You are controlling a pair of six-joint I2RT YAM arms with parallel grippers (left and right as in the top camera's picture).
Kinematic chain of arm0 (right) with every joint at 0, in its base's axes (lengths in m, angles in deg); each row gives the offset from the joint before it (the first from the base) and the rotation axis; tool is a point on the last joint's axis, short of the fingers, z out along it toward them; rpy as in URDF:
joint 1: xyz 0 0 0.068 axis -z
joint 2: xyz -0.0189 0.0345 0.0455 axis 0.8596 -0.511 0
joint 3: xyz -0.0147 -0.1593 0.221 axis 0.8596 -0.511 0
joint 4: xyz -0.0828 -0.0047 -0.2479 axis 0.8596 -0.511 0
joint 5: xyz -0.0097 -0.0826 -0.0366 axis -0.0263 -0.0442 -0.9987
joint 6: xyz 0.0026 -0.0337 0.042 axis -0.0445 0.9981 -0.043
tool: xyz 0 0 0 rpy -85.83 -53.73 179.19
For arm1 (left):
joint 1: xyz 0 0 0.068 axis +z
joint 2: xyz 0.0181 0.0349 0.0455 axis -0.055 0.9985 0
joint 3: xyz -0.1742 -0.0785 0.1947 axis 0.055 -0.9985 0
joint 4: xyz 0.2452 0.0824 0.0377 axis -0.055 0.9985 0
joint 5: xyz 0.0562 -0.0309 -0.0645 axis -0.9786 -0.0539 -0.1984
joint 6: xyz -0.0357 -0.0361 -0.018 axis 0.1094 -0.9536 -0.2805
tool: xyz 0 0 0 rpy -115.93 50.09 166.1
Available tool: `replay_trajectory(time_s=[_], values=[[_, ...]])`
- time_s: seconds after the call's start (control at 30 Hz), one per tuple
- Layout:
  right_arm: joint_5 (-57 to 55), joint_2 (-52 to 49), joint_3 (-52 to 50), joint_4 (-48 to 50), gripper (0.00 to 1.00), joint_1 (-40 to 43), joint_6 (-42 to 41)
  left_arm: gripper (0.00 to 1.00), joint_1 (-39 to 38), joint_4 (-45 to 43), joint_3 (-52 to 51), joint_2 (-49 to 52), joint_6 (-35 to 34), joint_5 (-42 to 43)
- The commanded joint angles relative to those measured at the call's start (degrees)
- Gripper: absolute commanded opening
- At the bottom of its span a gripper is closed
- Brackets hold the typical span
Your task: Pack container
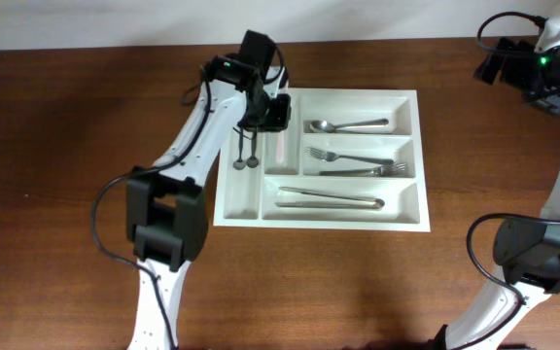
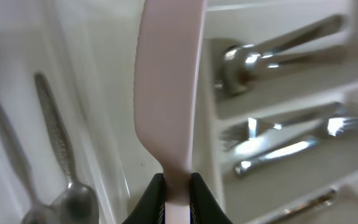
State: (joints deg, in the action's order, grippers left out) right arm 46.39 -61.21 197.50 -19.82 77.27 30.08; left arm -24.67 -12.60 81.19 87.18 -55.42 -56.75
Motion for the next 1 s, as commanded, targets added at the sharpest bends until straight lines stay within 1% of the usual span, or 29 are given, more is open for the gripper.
replay_trajectory(time_s=[0.0,0.2,0.23,0.27,0.33,0.37,0.43,0.63,0.77,0.87,0.97], values=[[-0.26,-0.52,-0.07,-0.61,0.99,-0.37,-0.09,0.02,0.17,-0.15,0.72,1.07,-3.04,-0.44],[-0.26,-0.52,-0.07,-1.38,0.99,-0.37,-0.09,0.02,0.20,-0.15,0.70,1.29,-3.02,-1.97],[-0.26,-0.52,-0.07,-1.57,0.99,-0.37,-0.09,0.09,0.20,-0.15,0.57,1.29,-3.02,-1.95],[-0.26,-0.52,-0.07,-1.79,0.99,-0.37,-0.09,0.30,0.20,-0.15,0.46,1.29,-3.02,-1.88],[-0.28,-0.52,-0.07,-2.08,0.99,-0.37,-0.09,0.93,0.20,-0.11,0.46,1.29,-3.02,-1.33],[-0.28,-0.52,-0.07,-2.25,0.99,-0.37,-0.09,0.99,0.22,0.22,0.59,1.18,-2.99,0.09],[-0.28,-0.52,-0.07,-2.23,0.99,-0.37,-0.09,0.99,0.70,1.64,1.22,0.85,-2.78,1.88],[-0.26,-0.52,-0.07,-2.23,0.99,-0.37,-0.09,0.99,3.85,9.38,6.10,-1.42,-2.73,2.01],[-0.26,-0.52,-0.07,-2.25,0.98,-0.37,-0.09,0.99,7.48,14.14,11.78,-4.00,-0.17,1.75],[-0.24,-0.52,-0.07,-2.23,0.99,-0.37,-0.11,0.99,11.02,17.79,16.13,-6.27,3.63,-1.66],[-0.26,-0.52,-0.07,-2.23,0.99,-0.37,-0.11,0.99,15.02,22.12,19.39,-8.57,7.67,-10.27]])
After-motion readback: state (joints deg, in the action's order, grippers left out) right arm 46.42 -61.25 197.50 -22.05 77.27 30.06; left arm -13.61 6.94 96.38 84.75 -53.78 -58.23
